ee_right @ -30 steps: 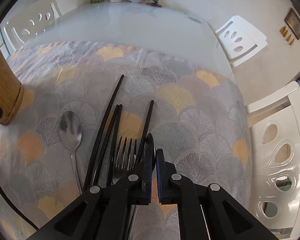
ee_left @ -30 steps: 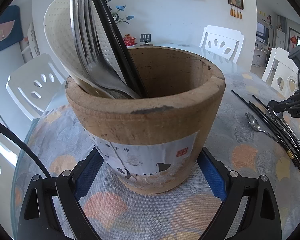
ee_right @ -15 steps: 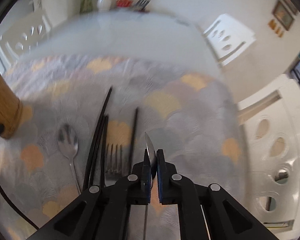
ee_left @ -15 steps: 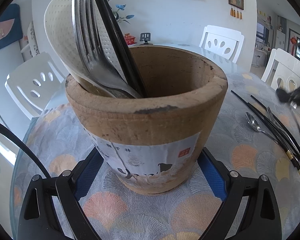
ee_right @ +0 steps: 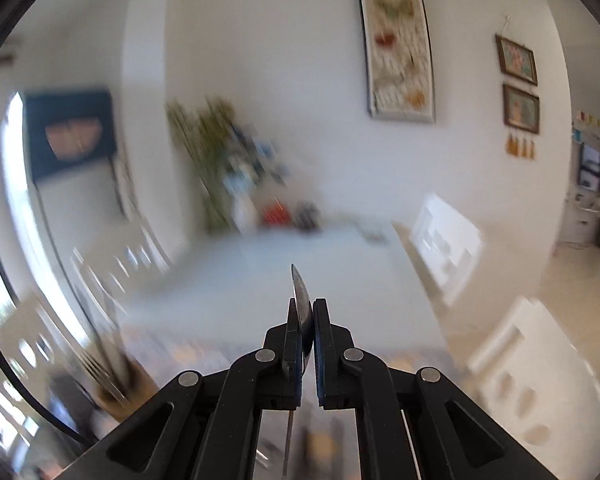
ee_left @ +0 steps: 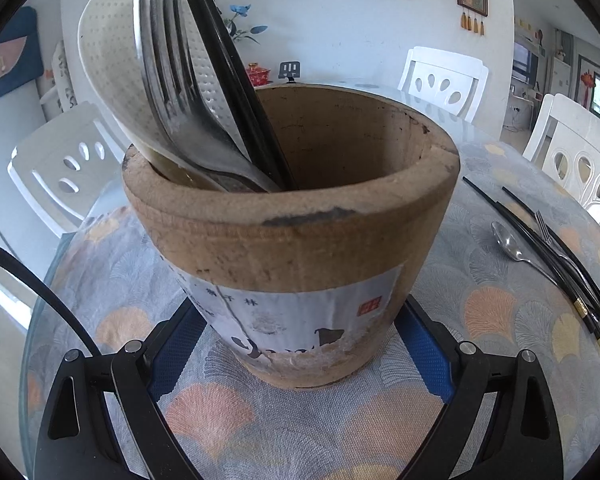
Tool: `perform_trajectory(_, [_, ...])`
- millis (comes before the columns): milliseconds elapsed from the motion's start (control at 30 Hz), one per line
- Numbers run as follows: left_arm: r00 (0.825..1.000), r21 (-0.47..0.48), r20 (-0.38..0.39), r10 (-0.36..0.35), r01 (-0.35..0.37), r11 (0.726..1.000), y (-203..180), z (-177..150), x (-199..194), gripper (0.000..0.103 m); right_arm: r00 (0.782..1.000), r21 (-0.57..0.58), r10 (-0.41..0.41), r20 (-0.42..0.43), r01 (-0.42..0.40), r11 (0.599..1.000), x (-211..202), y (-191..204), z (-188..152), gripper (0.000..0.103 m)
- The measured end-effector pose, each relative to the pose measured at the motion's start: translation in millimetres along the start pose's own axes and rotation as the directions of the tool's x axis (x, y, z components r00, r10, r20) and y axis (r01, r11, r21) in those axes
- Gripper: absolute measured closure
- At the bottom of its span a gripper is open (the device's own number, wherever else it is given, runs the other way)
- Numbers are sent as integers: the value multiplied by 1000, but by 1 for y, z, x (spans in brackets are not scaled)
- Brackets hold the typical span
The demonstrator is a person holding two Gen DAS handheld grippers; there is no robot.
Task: Organize utensils
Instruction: 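Lift the metal spoon with the right gripper and carry it above the holder, then open the right gripper to drop the metal spoon into the holder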
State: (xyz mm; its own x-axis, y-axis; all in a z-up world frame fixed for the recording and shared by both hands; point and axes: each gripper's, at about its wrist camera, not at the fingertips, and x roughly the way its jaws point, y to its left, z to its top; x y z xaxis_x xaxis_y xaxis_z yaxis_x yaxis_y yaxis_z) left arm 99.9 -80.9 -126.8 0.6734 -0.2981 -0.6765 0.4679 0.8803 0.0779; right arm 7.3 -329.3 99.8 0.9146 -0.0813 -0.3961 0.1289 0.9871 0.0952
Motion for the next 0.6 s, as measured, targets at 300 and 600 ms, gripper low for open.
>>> perform_trajectory(300, [1000,-1,-2,0,0,1000,-1,1,1,8,948,39,252,194,-264,964,17,84,30,99])
perform_trajectory(600, [1000,0,1,-7,7,1000,0,1,1,10,928,75,336,158,-351,933,64,132,3,99])
